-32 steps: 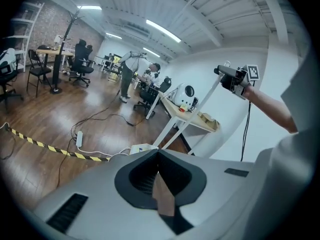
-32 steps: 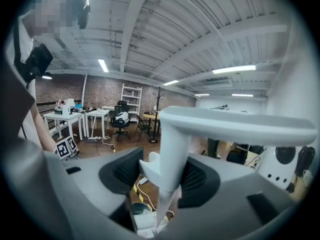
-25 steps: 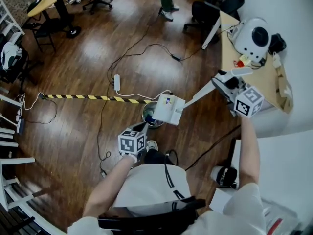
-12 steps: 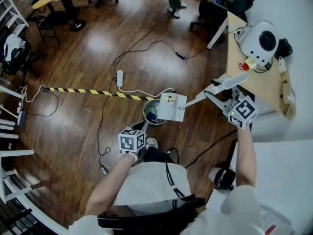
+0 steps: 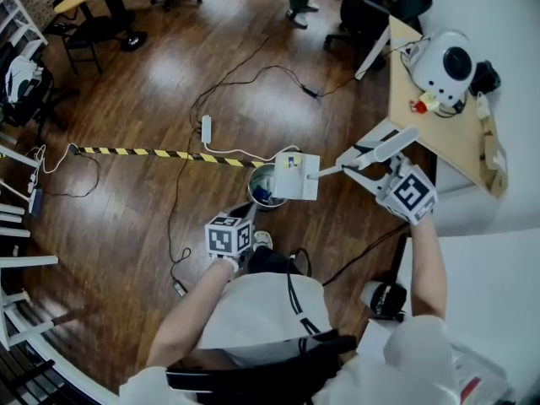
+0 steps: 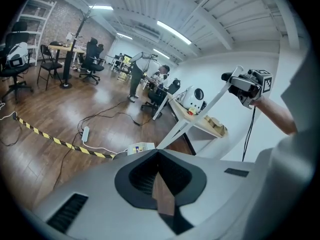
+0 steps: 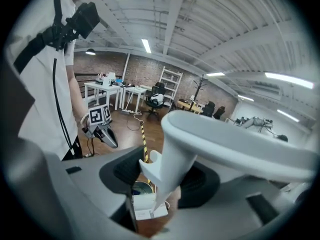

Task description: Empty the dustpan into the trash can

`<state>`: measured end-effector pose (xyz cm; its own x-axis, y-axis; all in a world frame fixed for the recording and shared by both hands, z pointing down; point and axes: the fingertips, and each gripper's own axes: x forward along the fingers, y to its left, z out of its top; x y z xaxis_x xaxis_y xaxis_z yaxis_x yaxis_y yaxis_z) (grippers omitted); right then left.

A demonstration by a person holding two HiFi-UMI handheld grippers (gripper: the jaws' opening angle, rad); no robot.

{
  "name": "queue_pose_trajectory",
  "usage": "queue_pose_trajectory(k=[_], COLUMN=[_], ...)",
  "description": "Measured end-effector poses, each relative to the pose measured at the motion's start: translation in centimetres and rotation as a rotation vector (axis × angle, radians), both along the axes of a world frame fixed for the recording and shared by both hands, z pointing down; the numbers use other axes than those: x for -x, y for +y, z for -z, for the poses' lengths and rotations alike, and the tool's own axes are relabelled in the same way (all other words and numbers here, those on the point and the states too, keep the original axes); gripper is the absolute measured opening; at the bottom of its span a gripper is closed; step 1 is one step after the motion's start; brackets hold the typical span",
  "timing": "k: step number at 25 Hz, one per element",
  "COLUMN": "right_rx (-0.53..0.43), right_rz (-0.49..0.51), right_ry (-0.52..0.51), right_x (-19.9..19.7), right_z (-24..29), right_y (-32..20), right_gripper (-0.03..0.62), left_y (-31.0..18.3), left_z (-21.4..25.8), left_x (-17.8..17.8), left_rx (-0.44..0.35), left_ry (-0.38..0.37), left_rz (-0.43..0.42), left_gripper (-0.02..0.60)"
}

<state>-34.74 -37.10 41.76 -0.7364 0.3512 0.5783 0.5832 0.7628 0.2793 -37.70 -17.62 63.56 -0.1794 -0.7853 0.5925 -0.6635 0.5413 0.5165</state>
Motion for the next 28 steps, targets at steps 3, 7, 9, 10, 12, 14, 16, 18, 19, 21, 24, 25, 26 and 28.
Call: queue_pose_trajectory(k=[3, 7, 9, 10, 12, 14, 16, 18, 19, 21, 24, 25, 26, 28], right_rx=[-0.022, -0.084, -0.112, -0.120, -0.133, -0.145, -0.160, -0.174, -0.176, -0.177, -0.192, -0.198, -0.200, -0.199], right_rz=[0.028, 0.085, 0.118, 0.131, 0.157, 0.183, 0.206, 0.221, 0.223, 0.221, 0.239, 0.247, 0.250, 0.239], right_ry=[0.007, -0.028, -0.042, -0.043, -0.034, -0.026, -0.017, -0.014, -0.015, -0.017, -0.006, -0.004, -0.004, -0.007], right_x=[0.0, -0.1, -0.1, -0.2, -0.3, -0.5, -0.7, -0.8, -0.8, -0.5, -0.4, -0.5, -0.6, -0.7], right_z=[-0.2, -0.1, -0.3, -0.6, -1.3, -1.7, -2.0, -2.3, -2.4, -2.4, -2.5, -2.7, -2.8, -2.9], right_y=[1.3, 4.2, 6.0, 6.8, 8.2, 9.3, 10.2, 10.9, 11.2, 11.5, 12.2, 12.4, 12.6, 12.6], right_gripper=[0.218, 0.218, 0.218, 0.218, 0.216, 0.215, 0.215, 0.215, 0.215, 0.215, 0.215, 0.215, 0.215, 0.215], left_y=[0.8, 2.5, 3.4, 3.8, 4.6, 5.4, 6.0, 6.5, 6.8, 7.4, 7.6, 7.7, 7.7, 7.8], left_z=[0.0, 0.0, 0.0, 0.0, -0.1, -0.2, -0.1, 0.1, 0.2, 0.2, 0.2, 0.1, 0.1, 0.1], left_x=[-0.9, -1.4, -1.7, -1.8, -2.1, -2.3, -2.4, -2.4, -2.4, -2.5, -2.7, -2.7, -2.7, -2.7], left_rx=[-0.005, -0.012, -0.013, -0.014, -0.016, -0.017, -0.019, -0.023, -0.024, -0.026, -0.031, -0.033, -0.035, -0.037], left_ry=[0.001, 0.008, 0.010, 0.011, 0.015, 0.017, 0.017, 0.015, 0.014, 0.013, 0.018, 0.019, 0.021, 0.023], left_rz=[0.008, 0.033, 0.043, 0.048, 0.059, 0.067, 0.076, 0.084, 0.086, 0.090, 0.094, 0.096, 0.097, 0.094], left_gripper=[-0.005, -0.005, -0.005, -0.005, -0.005, -0.005, -0.005, -0.005, -0.005, -0.005, -0.005, -0.005, -0.005, -0.005])
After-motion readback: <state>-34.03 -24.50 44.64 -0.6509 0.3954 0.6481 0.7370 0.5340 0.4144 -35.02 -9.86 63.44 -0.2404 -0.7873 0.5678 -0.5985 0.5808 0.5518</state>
